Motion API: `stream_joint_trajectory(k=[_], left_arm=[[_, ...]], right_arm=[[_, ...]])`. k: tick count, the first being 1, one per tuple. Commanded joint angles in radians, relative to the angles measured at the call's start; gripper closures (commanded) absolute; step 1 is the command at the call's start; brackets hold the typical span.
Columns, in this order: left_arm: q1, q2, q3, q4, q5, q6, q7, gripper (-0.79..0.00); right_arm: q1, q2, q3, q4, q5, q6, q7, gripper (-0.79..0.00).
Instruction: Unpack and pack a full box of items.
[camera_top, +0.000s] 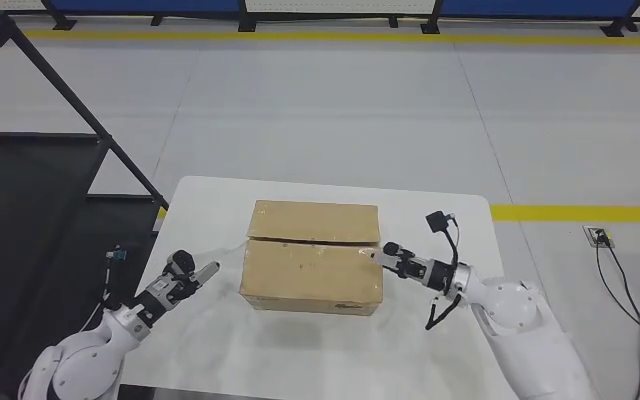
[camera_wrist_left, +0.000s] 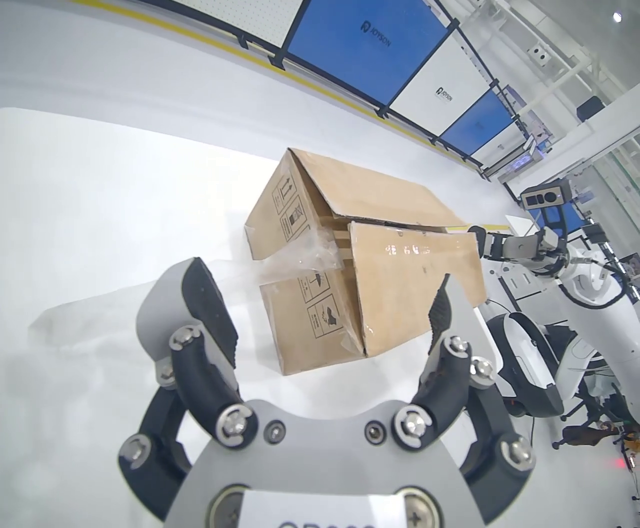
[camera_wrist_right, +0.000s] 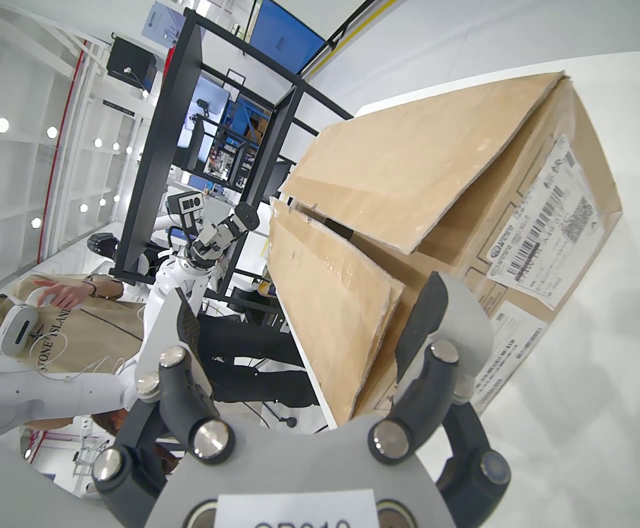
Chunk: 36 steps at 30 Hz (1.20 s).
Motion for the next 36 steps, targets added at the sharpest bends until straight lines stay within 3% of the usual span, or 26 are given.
stream_joint_trajectory(k=[1, 13, 16, 26, 33, 36], left_arm=[[-0.002, 0.001, 0.005, 0.003, -0.002, 0.003, -0.001, -0.785], [-0.013, 0.006, 0.041, -0.001, -0.009, 0.024, 0.005, -0.785], [-0.015, 0.007, 0.045, -0.008, -0.020, 0.029, 0.009, -0.785], [-0.003, 0.019, 0.083, -0.018, 0.122, -0.063, -0.030, -0.785], [0.013, 0.029, 0.118, 0.016, 0.257, -0.148, -0.041, -0.785], [0.015, 0.033, 0.127, 0.031, 0.282, -0.182, -0.047, -0.785]], right_arm=[[0.012, 0.000, -0.004, 0.015, 0.047, -0.022, 0.029, -0.785], [-0.037, 0.033, 0.058, -0.054, 0.329, -0.159, 0.342, -0.785], [-0.070, 0.048, 0.062, -0.132, 0.364, -0.116, 0.388, -0.785], [-0.151, 0.109, 0.011, -0.251, 0.263, -0.096, 0.408, -0.785], [-0.119, 0.130, -0.048, -0.179, 0.222, -0.102, 0.401, -0.785], [-0.083, 0.125, -0.070, -0.129, 0.253, -0.056, 0.363, -0.785]])
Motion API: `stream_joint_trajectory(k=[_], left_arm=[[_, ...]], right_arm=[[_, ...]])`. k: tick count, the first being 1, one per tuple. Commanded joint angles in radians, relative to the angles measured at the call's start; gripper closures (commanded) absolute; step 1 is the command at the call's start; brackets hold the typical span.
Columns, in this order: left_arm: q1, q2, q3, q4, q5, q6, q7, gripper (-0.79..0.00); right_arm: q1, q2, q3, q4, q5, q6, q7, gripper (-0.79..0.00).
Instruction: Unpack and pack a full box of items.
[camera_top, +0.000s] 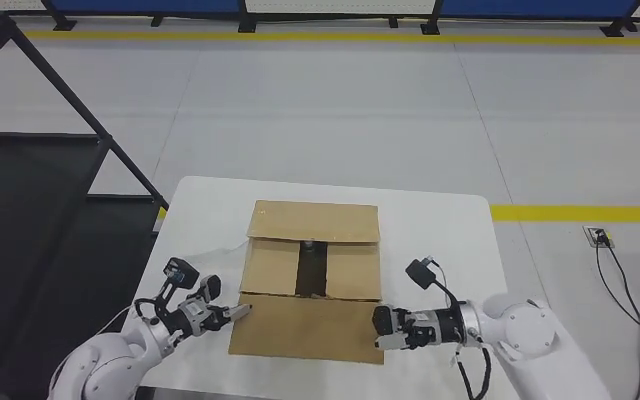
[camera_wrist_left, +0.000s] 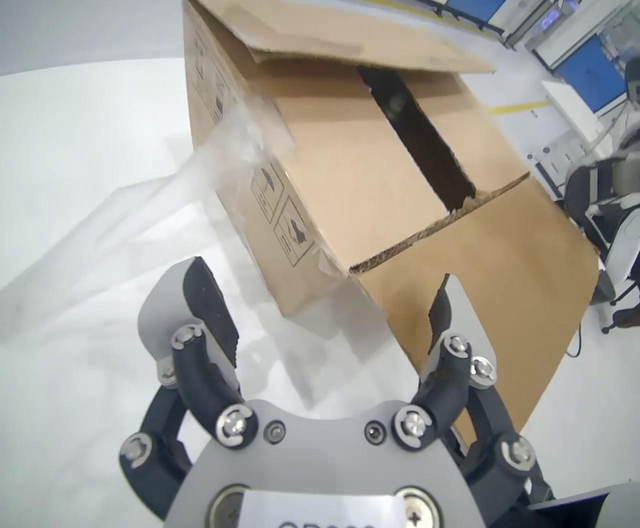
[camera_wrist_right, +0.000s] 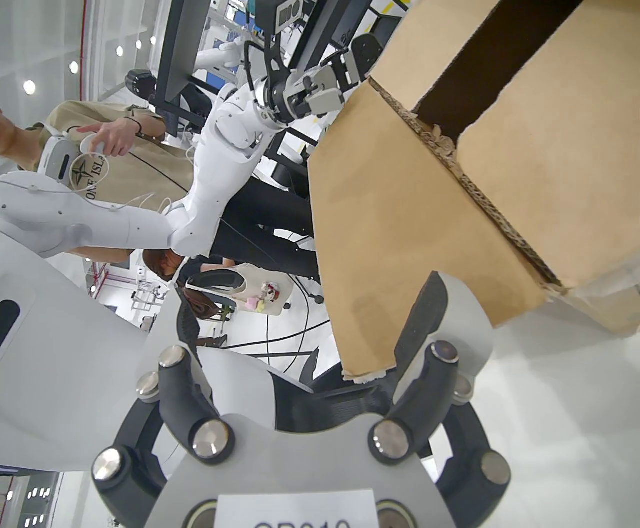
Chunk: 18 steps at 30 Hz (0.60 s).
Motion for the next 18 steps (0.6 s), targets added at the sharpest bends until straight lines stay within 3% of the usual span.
stream_joint_trajectory(k=[1, 7, 18], left_arm=[[-0.001, 0.003, 0.007, 0.010, 0.017, -0.016, -0.003, -0.785], [-0.007, 0.005, 0.034, 0.029, 0.059, -0.008, 0.016, -0.785], [-0.006, 0.008, 0.041, 0.033, 0.059, -0.010, 0.021, -0.785]], right_arm=[[0.029, -0.006, -0.017, 0.031, 0.027, 0.047, -0.042, -0.785], [0.100, -0.027, -0.040, 0.103, 0.190, 0.229, -0.200, -0.785], [0.089, -0.028, -0.043, 0.087, 0.188, 0.239, -0.223, -0.785]])
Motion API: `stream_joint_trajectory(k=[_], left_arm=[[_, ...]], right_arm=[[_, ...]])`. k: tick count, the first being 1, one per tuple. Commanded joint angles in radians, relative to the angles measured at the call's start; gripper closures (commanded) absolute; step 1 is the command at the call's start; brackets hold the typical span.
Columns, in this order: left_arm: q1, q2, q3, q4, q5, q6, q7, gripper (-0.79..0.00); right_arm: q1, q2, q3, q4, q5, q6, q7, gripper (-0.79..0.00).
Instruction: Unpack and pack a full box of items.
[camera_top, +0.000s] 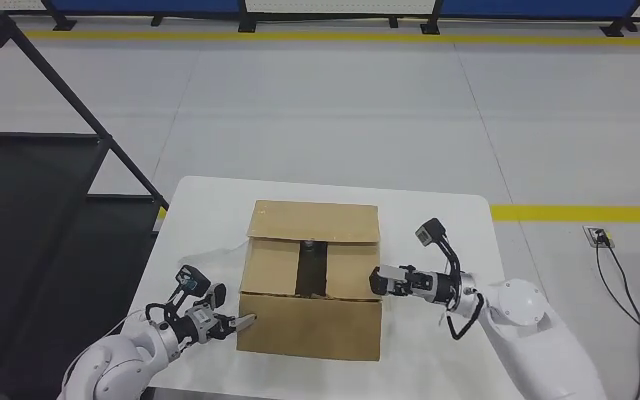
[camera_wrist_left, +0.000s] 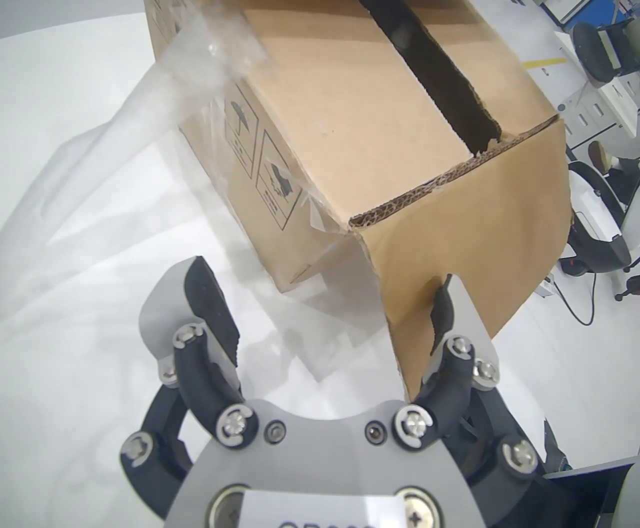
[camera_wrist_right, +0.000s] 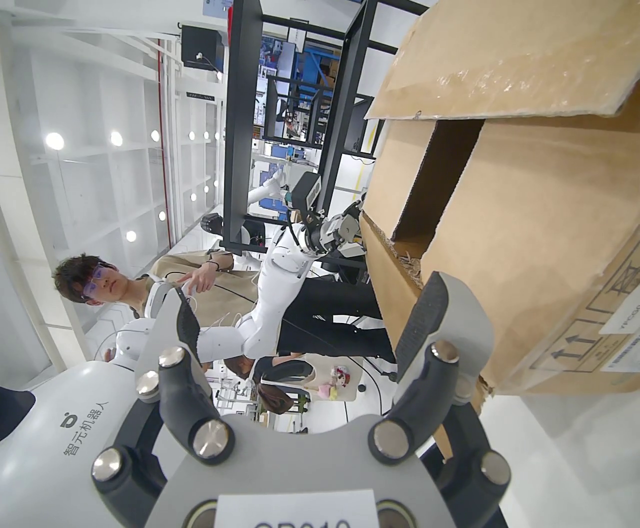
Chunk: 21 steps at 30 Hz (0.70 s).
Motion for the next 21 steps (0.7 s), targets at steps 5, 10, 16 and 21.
stream_joint_trajectory(k=[5, 10, 16, 21], left_arm=[[0.000, 0.000, 0.000, 0.000, 0.000, 0.000, 0.000, -0.785], [0.000, 0.000, 0.000, 0.000, 0.000, 0.000, 0.000, -0.785], [0.000, 0.000, 0.000, 0.000, 0.000, 0.000, 0.000, -0.785], [0.000, 0.000, 0.000, 0.000, 0.000, 0.000, 0.000, -0.785]], right_arm=[[0.027, -0.020, -0.052, 0.031, 0.051, 0.137, -0.133, -0.785], [0.104, -0.047, -0.108, 0.130, 0.107, 0.175, -0.187, -0.785], [0.189, -0.079, -0.159, 0.226, 0.124, 0.187, -0.274, -0.785], [0.227, -0.096, -0.167, 0.248, 0.145, 0.139, -0.319, -0.785]])
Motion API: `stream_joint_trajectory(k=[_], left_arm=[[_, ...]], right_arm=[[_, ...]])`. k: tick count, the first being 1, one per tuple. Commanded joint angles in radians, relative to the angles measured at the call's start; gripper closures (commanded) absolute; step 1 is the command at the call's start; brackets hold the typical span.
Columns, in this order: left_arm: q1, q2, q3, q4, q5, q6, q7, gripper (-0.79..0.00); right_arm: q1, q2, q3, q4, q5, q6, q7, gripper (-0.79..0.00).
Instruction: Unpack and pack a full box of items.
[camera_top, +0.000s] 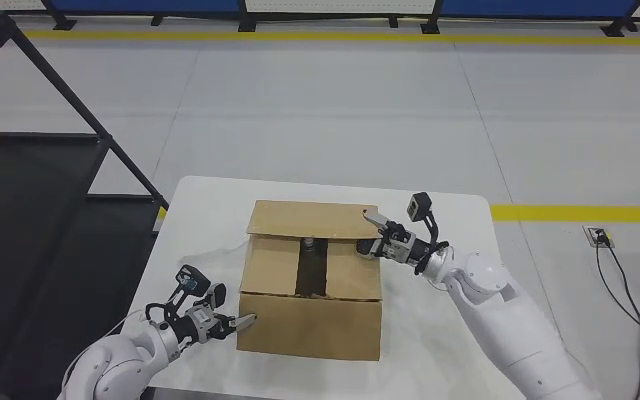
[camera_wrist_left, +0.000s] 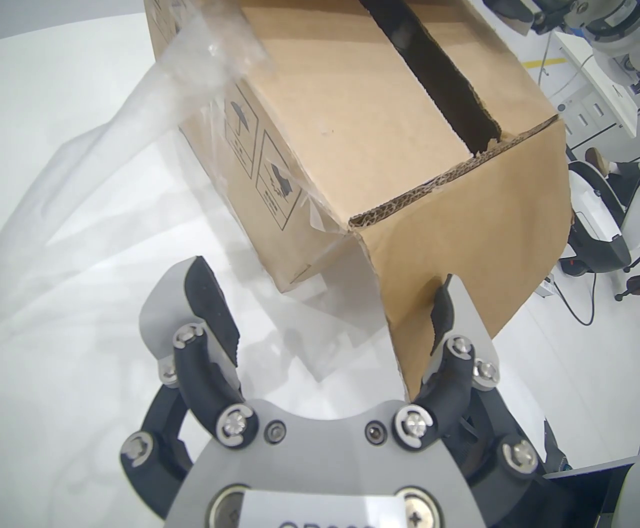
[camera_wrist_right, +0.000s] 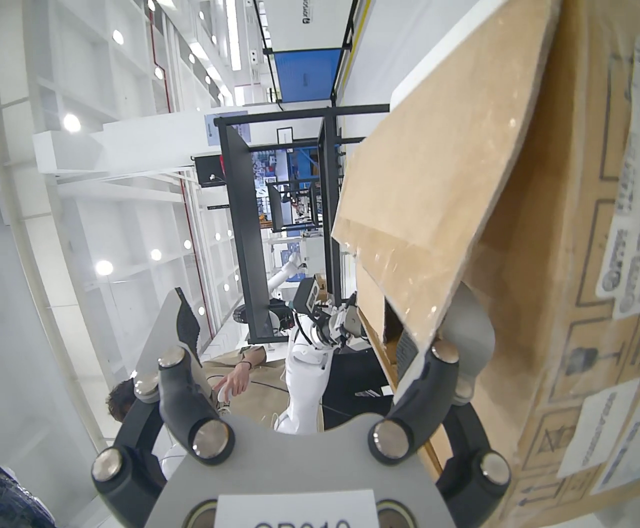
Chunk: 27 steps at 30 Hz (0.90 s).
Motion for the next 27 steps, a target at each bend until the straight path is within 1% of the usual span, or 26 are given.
stream_joint_trajectory(k=[1, 4, 6, 7, 10, 13, 14, 24, 27], left_arm=[[0.000, 0.000, 0.000, 0.000, 0.000, 0.000, 0.000, -0.785], [0.000, 0.000, 0.000, 0.000, 0.000, 0.000, 0.000, -0.785], [0.000, 0.000, 0.000, 0.000, 0.000, 0.000, 0.000, -0.785], [0.000, 0.000, 0.000, 0.000, 0.000, 0.000, 0.000, -0.785], [0.000, 0.000, 0.000, 0.000, 0.000, 0.000, 0.000, -0.785], [0.000, 0.000, 0.000, 0.000, 0.000, 0.000, 0.000, -0.785], [0.000, 0.000, 0.000, 0.000, 0.000, 0.000, 0.000, -0.785], [0.000, 0.000, 0.000, 0.000, 0.000, 0.000, 0.000, -0.785], [0.000, 0.000, 0.000, 0.000, 0.000, 0.000, 0.000, -0.785]], right_arm=[[0.012, -0.005, 0.003, -0.002, 0.003, -0.023, -0.023, -0.785], [0.034, -0.012, 0.010, -0.007, -0.018, -0.045, -0.090, -0.785], [0.051, -0.015, 0.013, -0.015, -0.102, -0.057, -0.220, -0.785], [0.056, -0.019, 0.004, -0.029, -0.130, -0.049, -0.257, -0.785], [0.103, -0.028, -0.008, -0.019, -0.154, 0.031, -0.274, -0.785], [0.167, -0.043, -0.039, 0.036, -0.168, 0.098, -0.263, -0.785], [0.180, -0.046, -0.046, 0.049, -0.181, 0.104, -0.267, -0.785], [0.180, -0.046, -0.046, 0.049, -0.181, 0.104, -0.267, -0.785], [0.164, -0.052, -0.046, 0.056, -0.136, 0.126, -0.265, -0.785]])
